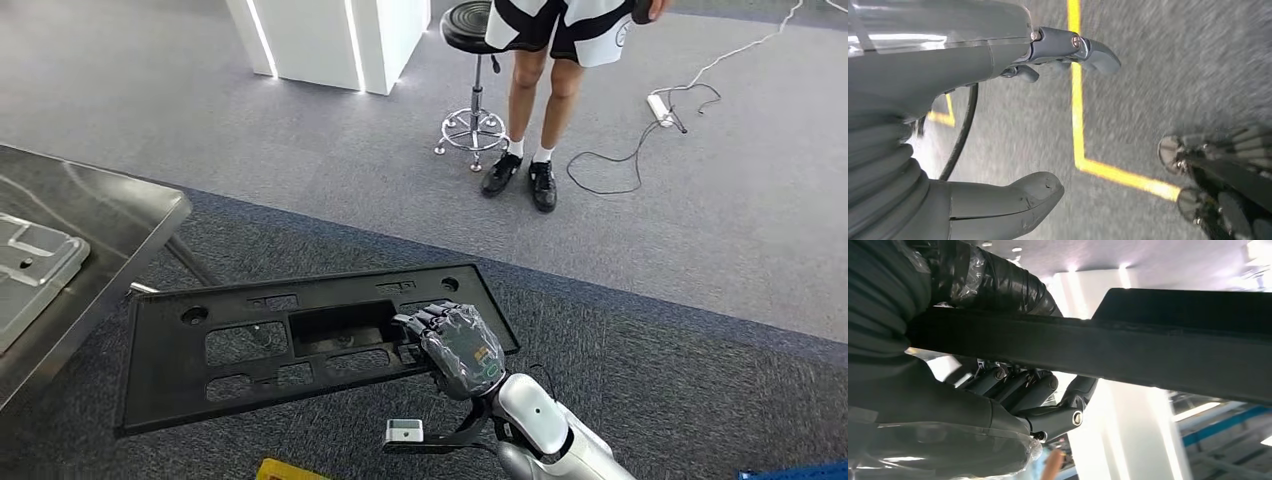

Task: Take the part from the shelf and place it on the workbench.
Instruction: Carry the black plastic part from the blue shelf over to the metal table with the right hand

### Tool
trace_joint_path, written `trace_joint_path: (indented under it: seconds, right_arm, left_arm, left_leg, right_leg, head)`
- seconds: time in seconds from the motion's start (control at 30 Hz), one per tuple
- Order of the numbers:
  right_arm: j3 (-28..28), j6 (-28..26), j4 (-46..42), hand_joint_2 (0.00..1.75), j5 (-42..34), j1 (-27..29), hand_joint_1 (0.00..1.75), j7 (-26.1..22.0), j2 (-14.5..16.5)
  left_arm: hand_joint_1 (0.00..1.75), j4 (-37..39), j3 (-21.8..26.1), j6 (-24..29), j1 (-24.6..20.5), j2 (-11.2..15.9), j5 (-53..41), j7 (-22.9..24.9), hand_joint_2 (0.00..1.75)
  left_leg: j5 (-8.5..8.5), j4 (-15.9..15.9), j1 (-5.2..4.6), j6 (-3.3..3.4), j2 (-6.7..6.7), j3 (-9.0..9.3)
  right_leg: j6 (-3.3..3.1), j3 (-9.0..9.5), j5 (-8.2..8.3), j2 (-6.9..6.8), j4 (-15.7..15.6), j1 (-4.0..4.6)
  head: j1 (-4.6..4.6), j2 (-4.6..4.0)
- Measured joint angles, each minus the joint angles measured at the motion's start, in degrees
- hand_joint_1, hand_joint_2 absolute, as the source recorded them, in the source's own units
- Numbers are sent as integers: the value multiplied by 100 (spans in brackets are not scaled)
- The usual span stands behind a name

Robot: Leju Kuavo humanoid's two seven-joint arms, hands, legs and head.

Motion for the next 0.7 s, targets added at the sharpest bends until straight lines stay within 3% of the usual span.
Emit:
trace_joint_path:
  seconds: [0.03,0.1,0.17,0.23,0.27,0.33,0.4,0.43,0.47,0.5,0.53,0.6,0.63,0.7]
  right_arm:
    - [0,27,1,175,5,-12,175,3,12]
    - [0,110,17,175,55,-71,175,32,88]
    - [2,185,79,175,148,-174,175,94,224]
    - [4,217,174,175,225,-278,175,157,373]
    - [4,222,219,175,249,-323,175,180,436]
    - [5,228,280,175,278,-401,175,207,508]
    - [7,240,327,175,306,-445,175,229,529]
    - [7,250,352,175,320,-452,175,240,529]
    - [7,261,381,175,333,-453,175,248,529]
    - [7,275,405,175,350,-456,175,257,529]
    - [7,289,421,175,372,-462,175,268,529]
    - [7,316,438,175,418,-479,175,293,529]
    - [7,323,443,175,434,-485,175,302,529]
    - [9,338,460,175,459,-490,175,316,530]
  left_arm:
    - [0,0,10,-31,9,5,2,7,175]
    - [0,0,33,-105,12,29,6,-5,175]
    - [0,0,50,-156,-3,49,5,-37,175]
    - [0,0,60,-171,3,54,-10,-67,175]
    - [0,0,62,-173,17,54,-27,-81,175]
    - [0,0,63,-164,29,54,-73,-124,175]
    - [0,0,62,-145,18,53,-109,-167,175]
    - [0,0,62,-134,13,53,-120,-182,175]
    - [0,0,61,-123,12,53,-131,-196,175]
    - [0,0,57,-111,13,53,-145,-212,175]
    - [0,0,50,-99,13,53,-161,-228,175]
    - [0,0,33,-70,13,54,-191,-253,175]
    - [0,-1,28,-51,7,56,-197,-257,175]
    - [0,-2,27,-14,13,62,-194,-252,175]
  left_leg:
    - [176,-284,-7,25,32,158]
    - [504,-1101,-63,113,269,595]
    - [602,-1525,-124,196,436,800]
    - [608,-1570,-138,247,328,795]
    - [632,-1608,-120,271,255,811]
    - [688,-1695,-77,331,121,858]
    - [712,-1721,-56,362,-10,872]
    - [712,-1718,-57,364,-87,870]
    - [710,-1712,-56,363,-173,872]
    - [705,-1701,-54,357,-265,876]
    - [694,-1684,-51,346,-357,883]
    - [652,-1616,-47,308,-520,874]
    - [631,-1570,-48,285,-589,845]
    - [618,-1519,-29,218,-721,769]
  right_leg:
    - [2,15,-13,-72,0,10]
    - [20,50,-42,-196,3,42]
    - [57,65,-65,-299,3,74]
    - [105,90,-77,-417,-21,88]
    - [135,111,-99,-403,-13,83]
    - [180,30,-292,-130,245,64]
    - [196,-302,-658,199,942,42]
    - [202,-498,-797,257,1314,40]
    - [209,-640,-832,276,1550,37]
    - [214,-691,-737,287,1574,32]
    - [216,-633,-531,311,1371,20]
    - [215,-351,-75,539,632,-21]
    - [212,-241,39,682,342,-46]
    - [188,-176,48,834,129,-49]
  head:
    - [1,0]
    - [1,0]
    - [2,0]
    - [3,0]
    - [3,0]
    - [8,0]
    - [10,0]
    - [11,0]
    - [11,0]
    - [11,0]
    - [11,0]
    - [11,0]
    - [10,0]
    - [9,0]
